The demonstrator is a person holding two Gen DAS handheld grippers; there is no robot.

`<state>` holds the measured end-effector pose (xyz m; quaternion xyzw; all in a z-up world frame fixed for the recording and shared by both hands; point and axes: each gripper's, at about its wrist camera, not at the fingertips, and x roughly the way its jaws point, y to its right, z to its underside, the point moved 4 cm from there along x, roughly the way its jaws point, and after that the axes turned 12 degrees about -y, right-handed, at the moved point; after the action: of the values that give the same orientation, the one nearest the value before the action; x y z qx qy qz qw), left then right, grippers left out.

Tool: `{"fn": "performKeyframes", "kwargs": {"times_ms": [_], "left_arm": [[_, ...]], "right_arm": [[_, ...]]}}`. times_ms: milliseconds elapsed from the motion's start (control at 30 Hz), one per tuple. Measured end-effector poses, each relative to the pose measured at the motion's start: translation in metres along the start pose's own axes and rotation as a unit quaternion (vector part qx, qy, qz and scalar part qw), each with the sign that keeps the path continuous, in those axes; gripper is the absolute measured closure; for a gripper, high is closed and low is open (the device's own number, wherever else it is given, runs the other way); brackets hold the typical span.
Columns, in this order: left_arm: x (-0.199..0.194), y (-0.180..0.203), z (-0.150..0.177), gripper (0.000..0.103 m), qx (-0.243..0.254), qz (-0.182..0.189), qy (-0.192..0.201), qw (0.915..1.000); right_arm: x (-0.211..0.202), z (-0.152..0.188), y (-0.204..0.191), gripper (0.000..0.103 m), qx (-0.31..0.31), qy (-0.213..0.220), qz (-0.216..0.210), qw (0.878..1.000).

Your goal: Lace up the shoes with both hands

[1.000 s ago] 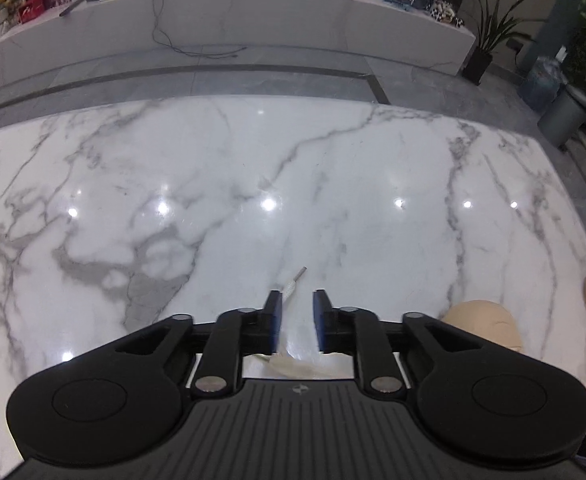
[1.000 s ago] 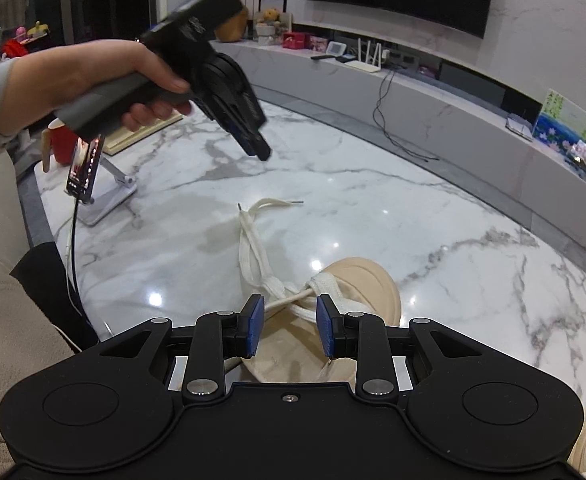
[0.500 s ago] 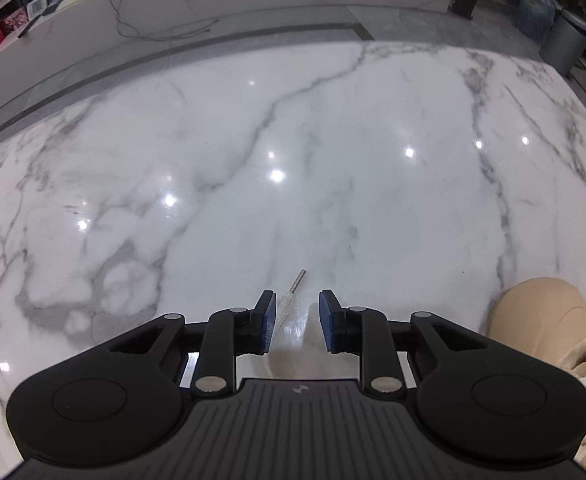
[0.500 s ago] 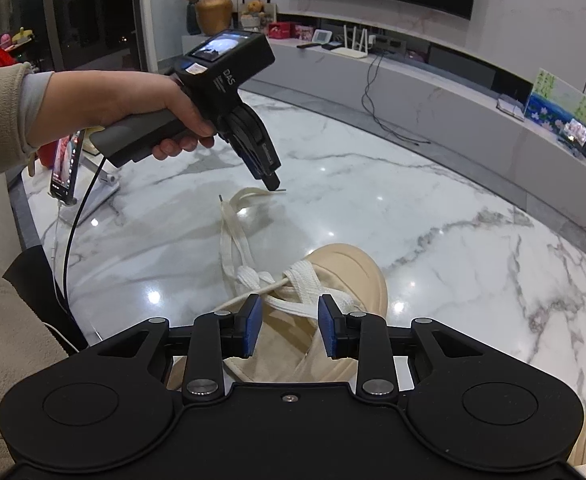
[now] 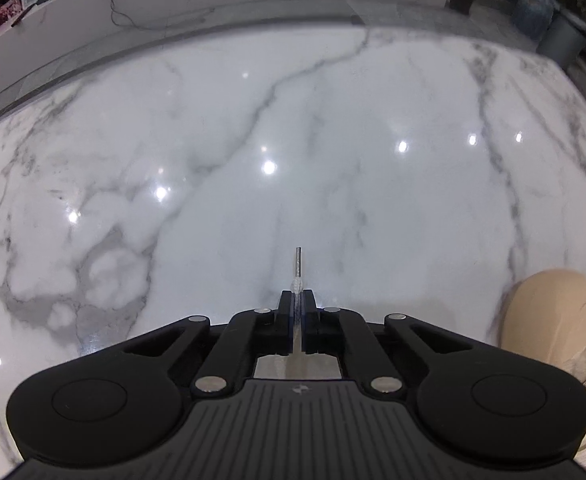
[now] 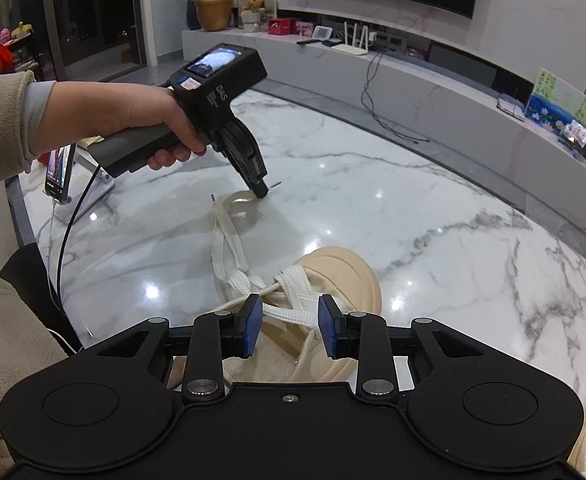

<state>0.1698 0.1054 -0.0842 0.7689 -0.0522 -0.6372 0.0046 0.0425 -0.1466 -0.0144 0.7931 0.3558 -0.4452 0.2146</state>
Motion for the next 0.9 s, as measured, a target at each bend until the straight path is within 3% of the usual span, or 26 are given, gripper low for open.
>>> {"fn": "performKeyframes", "kwargs": {"times_ms": [233,500,667,900], "left_arm": [[-0.063,0.001,0.015,0.101,0.003,0.013,0.071,0.9974],[-0.171,0.010,0.036,0.101,0.024,0.005,0.180,0.9834],[-0.195,0.020,0.048,0.101,0.030,-0.007,0.196,0.9801],[-0.188,0.031,0.062,0.101,0.036,-0.021,0.183,0.9823]], "right_arm": [[-0.001,0.001,-0.002,0.074,-0.002,0.004,0.002,1.000],[-0.012,0.002,-0.013,0.074,-0.012,0.019,0.000,1.000],[-0.015,-0.004,-0.023,0.074,-0.035,0.027,-0.010,0.999],[0.007,-0.014,-0.038,0.074,-0.103,0.008,0.010,0.995]]}}
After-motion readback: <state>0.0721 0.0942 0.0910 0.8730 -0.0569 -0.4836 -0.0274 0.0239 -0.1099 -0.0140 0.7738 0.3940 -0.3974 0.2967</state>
